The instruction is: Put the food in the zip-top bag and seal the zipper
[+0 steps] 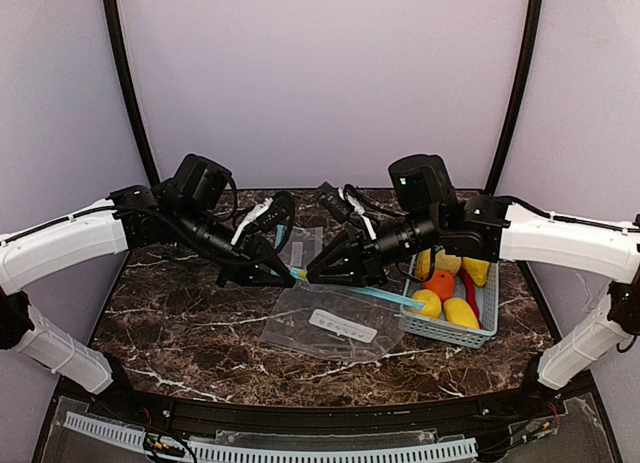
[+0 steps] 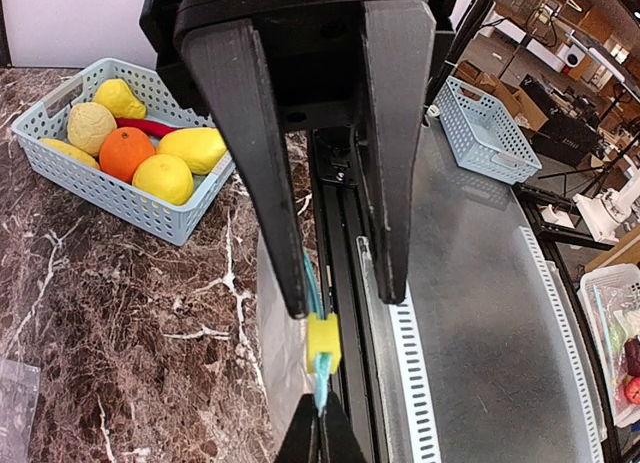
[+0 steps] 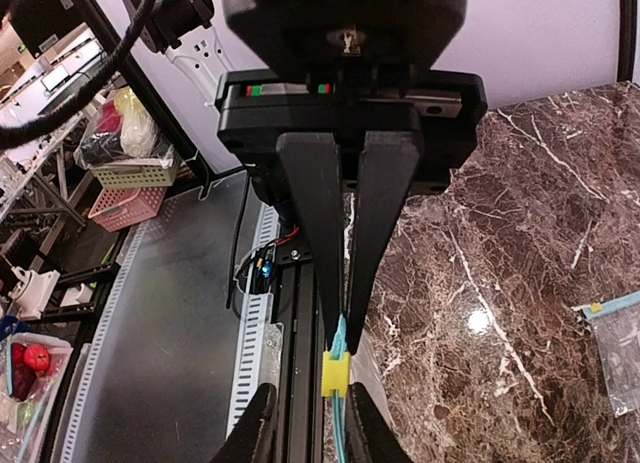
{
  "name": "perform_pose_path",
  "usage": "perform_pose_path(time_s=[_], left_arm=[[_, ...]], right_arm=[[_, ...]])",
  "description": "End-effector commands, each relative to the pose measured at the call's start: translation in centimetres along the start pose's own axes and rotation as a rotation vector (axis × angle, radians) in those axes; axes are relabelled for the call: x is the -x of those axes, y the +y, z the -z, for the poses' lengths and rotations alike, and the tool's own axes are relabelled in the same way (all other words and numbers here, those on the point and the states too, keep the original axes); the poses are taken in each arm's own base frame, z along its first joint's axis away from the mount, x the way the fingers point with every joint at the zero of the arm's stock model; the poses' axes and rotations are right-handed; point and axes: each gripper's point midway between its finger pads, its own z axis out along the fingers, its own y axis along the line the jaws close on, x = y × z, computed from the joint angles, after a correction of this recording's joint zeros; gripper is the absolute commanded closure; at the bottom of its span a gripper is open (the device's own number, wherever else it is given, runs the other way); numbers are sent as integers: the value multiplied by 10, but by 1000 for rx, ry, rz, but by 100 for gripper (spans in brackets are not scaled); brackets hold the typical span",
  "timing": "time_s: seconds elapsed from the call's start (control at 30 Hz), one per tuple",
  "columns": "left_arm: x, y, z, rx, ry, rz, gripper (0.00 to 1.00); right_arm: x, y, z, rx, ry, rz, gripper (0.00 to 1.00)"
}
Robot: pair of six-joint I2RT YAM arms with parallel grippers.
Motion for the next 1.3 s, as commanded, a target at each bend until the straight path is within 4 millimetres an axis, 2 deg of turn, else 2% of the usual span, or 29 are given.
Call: perform_pose_path(time_s=[0.0, 0.47, 0.63, 0.83, 0.93, 1.27], left_arm=[[-6, 1, -3, -10, 8, 14, 99], [-7, 2, -2, 4, 5, 8, 99], [-6, 2, 0, 12, -1, 2, 99], [-5, 3, 2, 35, -6, -8, 99], [-4, 7, 3, 66, -9, -16, 99], [0, 31, 18, 243, -40, -37, 99]], right_arm=[[17, 8, -3, 34, -48, 53, 81], [15, 1, -12, 39, -47, 31, 80], [14, -2, -14, 30, -44, 23, 85], [15, -5, -15, 16, -45, 19, 97], [14, -6, -14, 7, -45, 17, 100], [10, -19, -5, -110, -57, 26, 100]])
